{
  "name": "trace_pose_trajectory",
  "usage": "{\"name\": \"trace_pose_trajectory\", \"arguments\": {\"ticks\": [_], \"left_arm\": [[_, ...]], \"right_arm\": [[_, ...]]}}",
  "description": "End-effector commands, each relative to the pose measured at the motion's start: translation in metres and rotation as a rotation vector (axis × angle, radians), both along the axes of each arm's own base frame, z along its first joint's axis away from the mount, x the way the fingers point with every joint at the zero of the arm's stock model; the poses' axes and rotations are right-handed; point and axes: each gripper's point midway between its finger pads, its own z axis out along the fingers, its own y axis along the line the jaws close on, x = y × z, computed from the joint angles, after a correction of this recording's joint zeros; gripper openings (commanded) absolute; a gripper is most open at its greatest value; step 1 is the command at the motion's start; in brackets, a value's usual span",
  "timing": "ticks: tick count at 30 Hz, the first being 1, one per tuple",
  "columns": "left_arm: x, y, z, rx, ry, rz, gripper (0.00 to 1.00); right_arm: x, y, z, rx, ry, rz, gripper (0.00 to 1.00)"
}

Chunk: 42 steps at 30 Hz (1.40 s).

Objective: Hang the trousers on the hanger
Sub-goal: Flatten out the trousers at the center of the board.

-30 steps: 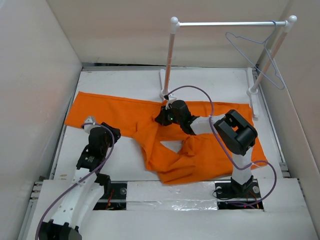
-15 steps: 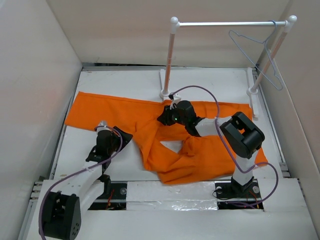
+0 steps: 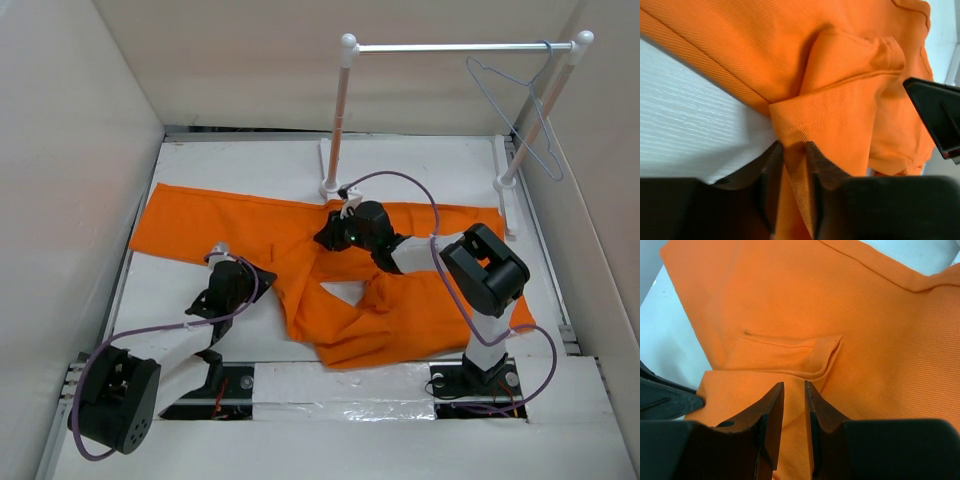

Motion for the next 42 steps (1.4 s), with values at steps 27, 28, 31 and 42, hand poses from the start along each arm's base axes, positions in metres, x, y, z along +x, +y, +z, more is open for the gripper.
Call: {"name": "trace_pose_trajectory", "arguments": {"ticks": [27,28,31,42], "left_arm": [[-0.108,0.187,0.358,0.253,-0.719,0.657,0.0],[-0.112,0.19,0.364,0.257,-0.729,0.67,0.0],[-0.125,0.208,0.375,0.298,-0.745,0.745,0.0],[-0.09,0.21,0.322,0.467,-0.575,0.787,0.0]], "right_arm": [[-0.084,-0.185,0.035,-0.115,-0.05,-0.302,0.01],[-0.087,-0.196,0.042,-0.103,-0.077,-0.341,0.01],[-0.096,-0.225,0.029,-0.131,-0.055,-0.42,0.06],[-0.114,-0.149,0.056,-0.154,-0.177,-0.036,0.54]]}}
